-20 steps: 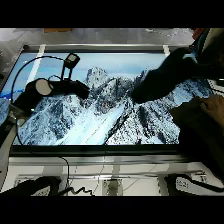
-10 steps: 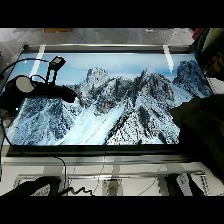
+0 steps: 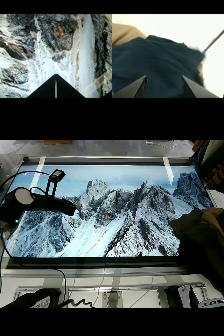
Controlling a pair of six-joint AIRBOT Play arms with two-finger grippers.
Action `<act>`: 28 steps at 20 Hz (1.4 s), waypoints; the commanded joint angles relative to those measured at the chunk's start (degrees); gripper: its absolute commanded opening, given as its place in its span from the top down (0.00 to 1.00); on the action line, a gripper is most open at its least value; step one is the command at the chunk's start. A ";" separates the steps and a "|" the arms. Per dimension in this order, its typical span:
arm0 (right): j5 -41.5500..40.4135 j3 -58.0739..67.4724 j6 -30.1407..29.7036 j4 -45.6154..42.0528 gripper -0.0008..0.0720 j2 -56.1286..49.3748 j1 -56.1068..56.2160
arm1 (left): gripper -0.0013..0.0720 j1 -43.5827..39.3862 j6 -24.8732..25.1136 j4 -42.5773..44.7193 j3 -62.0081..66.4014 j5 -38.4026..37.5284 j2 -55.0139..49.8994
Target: Fold the clothes and pants, and hang the long-sleeved shirts on hangers.
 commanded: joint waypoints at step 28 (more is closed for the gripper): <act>3.82 -12.81 5.70 -6.43 0.95 -0.33 70.69 | 0.95 0.04 0.00 0.00 0.07 -0.07 0.00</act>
